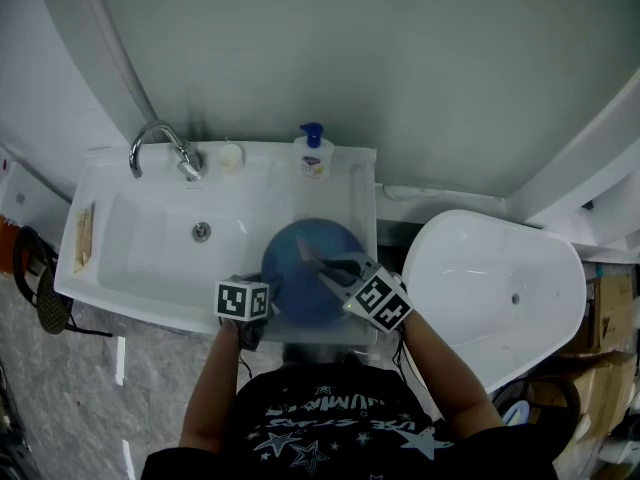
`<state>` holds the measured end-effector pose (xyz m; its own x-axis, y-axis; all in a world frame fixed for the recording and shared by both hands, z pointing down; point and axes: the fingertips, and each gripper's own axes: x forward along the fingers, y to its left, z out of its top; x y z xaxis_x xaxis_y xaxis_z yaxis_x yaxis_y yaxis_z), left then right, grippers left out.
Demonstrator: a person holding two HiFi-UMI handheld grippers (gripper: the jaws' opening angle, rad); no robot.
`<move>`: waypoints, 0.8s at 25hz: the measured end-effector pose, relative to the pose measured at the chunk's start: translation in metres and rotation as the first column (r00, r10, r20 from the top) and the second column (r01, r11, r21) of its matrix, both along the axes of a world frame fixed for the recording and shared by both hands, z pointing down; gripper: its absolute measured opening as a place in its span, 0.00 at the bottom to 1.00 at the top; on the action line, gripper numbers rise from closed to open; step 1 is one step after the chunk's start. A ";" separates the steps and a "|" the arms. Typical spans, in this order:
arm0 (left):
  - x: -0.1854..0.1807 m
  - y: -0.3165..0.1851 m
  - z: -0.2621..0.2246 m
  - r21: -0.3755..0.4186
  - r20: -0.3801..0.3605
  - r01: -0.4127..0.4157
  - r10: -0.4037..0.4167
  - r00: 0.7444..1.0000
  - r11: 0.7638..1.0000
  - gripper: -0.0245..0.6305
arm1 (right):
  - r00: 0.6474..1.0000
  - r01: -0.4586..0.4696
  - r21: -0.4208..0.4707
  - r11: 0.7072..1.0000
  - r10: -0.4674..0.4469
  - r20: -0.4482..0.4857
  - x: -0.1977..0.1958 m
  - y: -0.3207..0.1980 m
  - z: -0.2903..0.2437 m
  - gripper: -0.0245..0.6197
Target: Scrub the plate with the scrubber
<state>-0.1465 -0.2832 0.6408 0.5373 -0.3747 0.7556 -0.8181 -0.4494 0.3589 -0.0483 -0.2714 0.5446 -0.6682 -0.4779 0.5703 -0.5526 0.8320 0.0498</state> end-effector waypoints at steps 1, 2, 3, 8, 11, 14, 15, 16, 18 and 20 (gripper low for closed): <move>0.002 0.001 0.000 0.005 -0.005 -0.005 0.005 1.000 1.000 0.24 | 1.000 0.000 0.000 1.000 0.000 0.001 0.000 0.000 0.000 0.16; 0.003 0.002 -0.001 0.008 -0.011 -0.009 0.009 1.000 1.000 0.27 | 1.000 -0.001 0.001 1.000 0.001 0.001 0.000 0.001 0.000 0.16; 0.005 0.002 -0.002 0.011 -0.016 -0.011 0.011 1.000 1.000 0.29 | 1.000 -0.001 0.001 1.000 0.001 0.002 0.001 0.001 -0.001 0.16; 0.003 0.001 -0.005 0.039 -0.029 0.013 -0.012 1.000 0.999 0.39 | 1.000 -0.005 0.006 1.000 0.005 0.002 0.003 0.003 -0.002 0.16; -0.004 -0.003 -0.011 0.069 -0.036 0.056 -0.054 0.998 0.996 0.44 | 1.000 -0.005 0.010 1.000 0.005 0.003 0.004 0.004 -0.003 0.16; -0.013 -0.004 -0.021 0.105 -0.043 0.101 -0.097 0.994 0.989 0.45 | 1.000 -0.006 0.012 1.000 0.005 0.008 0.006 0.007 -0.004 0.16; -0.017 -0.005 -0.026 0.123 -0.045 0.122 -0.117 0.992 0.985 0.45 | 1.000 -0.007 0.014 1.000 0.007 0.011 0.007 0.008 -0.005 0.16; -0.021 -0.006 -0.032 0.145 -0.048 0.145 -0.140 0.989 0.979 0.45 | 1.000 -0.008 0.016 1.000 0.007 0.015 0.007 0.009 -0.006 0.16; -0.027 -0.007 -0.043 0.188 -0.062 0.189 -0.181 0.982 0.964 0.45 | 1.000 -0.009 0.022 1.000 0.009 0.025 0.007 0.009 -0.009 0.16; -0.030 -0.006 -0.054 0.218 -0.078 0.217 -0.204 0.976 0.952 0.45 | 0.999 -0.014 0.030 0.999 0.013 0.038 0.008 0.008 -0.012 0.16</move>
